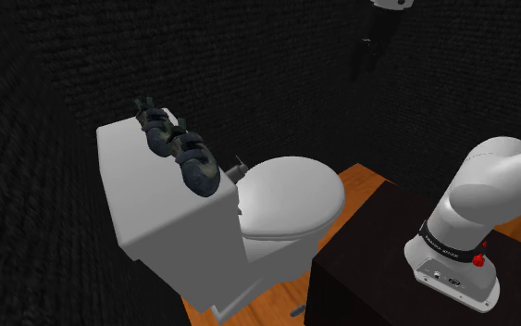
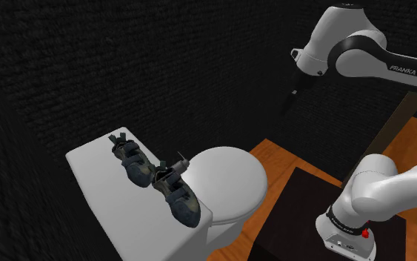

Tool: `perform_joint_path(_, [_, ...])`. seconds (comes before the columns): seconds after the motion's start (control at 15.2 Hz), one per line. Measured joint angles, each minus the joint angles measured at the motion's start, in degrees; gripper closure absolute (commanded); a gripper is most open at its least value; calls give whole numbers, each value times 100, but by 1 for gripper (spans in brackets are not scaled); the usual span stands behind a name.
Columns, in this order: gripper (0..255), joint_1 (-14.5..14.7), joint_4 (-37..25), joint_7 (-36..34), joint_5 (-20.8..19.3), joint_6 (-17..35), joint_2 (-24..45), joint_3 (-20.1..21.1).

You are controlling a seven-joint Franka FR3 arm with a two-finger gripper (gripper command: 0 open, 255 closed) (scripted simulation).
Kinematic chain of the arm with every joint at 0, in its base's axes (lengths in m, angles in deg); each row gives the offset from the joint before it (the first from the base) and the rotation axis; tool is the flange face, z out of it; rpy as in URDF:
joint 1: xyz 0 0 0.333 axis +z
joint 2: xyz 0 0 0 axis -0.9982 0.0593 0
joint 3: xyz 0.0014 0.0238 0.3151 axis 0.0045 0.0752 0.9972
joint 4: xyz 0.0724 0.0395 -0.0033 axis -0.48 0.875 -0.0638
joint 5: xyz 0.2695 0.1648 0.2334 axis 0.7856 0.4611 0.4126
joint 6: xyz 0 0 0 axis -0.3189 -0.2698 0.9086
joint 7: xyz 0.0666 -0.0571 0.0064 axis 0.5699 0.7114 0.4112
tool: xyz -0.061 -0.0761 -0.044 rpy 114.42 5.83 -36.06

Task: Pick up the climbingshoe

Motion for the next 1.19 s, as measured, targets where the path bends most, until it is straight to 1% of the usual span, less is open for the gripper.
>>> perform_joint_path(0.2, [0, 54, -50, -80, 44, 55, 103, 114])
perform_joint_path(0.4, [0, 192, -286, -337, 162, 135, 415, 445])
perform_joint_path(0.46, [0, 239, -467, -439, 202, 130, 590, 571])
perform_joint_path(0.59, [0, 313, -559, -587, 249, 228, 779, 770])
perform_joint_path(0.86, [0, 439, -965, -902, 295, 348, 1298, 1181])
perform_joint_path(1.19, [0, 562, -1687, -1359, 240, 403, 2087, 1734])
